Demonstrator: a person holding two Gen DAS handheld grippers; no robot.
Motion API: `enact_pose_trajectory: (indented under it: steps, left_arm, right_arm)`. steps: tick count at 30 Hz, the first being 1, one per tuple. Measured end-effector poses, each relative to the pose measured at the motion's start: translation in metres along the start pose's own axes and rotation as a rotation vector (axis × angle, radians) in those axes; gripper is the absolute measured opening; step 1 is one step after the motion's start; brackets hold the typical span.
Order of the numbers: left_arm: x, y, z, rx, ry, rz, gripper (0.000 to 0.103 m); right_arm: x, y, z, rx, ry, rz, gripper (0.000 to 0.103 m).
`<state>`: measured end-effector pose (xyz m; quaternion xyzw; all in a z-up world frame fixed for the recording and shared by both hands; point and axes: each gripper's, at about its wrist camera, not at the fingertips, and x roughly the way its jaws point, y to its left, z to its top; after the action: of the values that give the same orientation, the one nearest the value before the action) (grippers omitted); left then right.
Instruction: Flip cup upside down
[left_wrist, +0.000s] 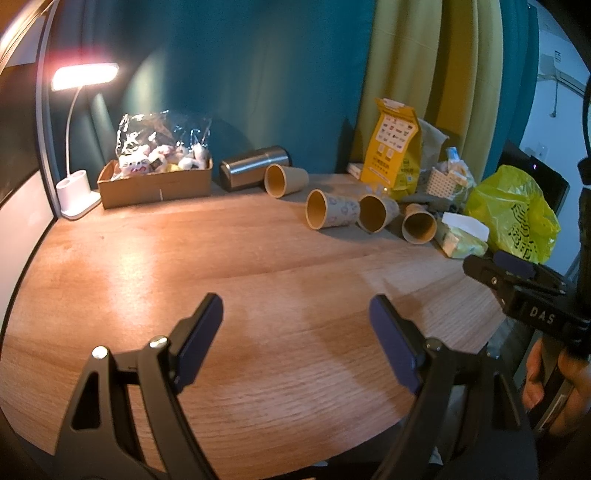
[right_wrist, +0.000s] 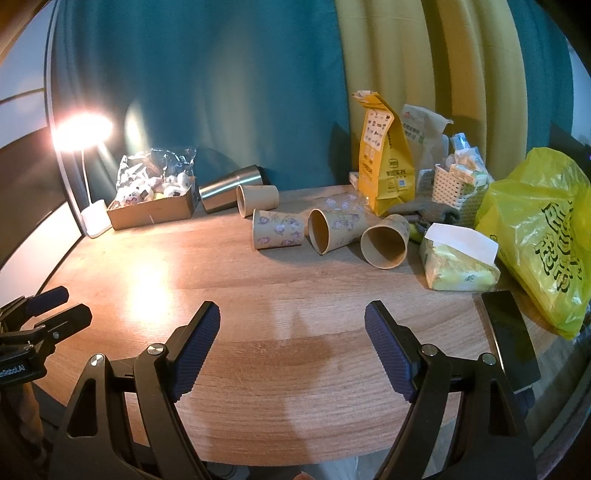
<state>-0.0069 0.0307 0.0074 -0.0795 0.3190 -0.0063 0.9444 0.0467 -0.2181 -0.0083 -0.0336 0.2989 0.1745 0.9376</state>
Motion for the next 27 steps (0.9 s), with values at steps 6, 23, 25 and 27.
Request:
enact_pose_trajectory:
  steps: [6, 23, 25, 27]
  left_arm:
    - [-0.0008, 0.0025, 0.0015, -0.005, -0.004, 0.001, 0.083]
    - [-0.0015, 0.0016, 0.0022, -0.004, -0.01, 0.001, 0.083]
    - [-0.001, 0.0012, 0.003, -0.004, -0.01, 0.001, 0.083]
    - [-0.0005, 0.001, 0.0037, -0.005, -0.008, 0.001, 0.083]
  right_arm:
    - [0.0006, 0.0003, 0.001, -0.002, 0.001, 0.001, 0.083]
    - [0.0038, 0.0005, 0.0033, -0.004, 0.001, -0.001, 0.083]
    - [0.0041, 0.0003, 0.0033, -0.006, -0.001, -0.001, 0.083]
    - [0.0047, -0.0004, 0.0032, -0.006, 0.0, 0.0, 0.083]
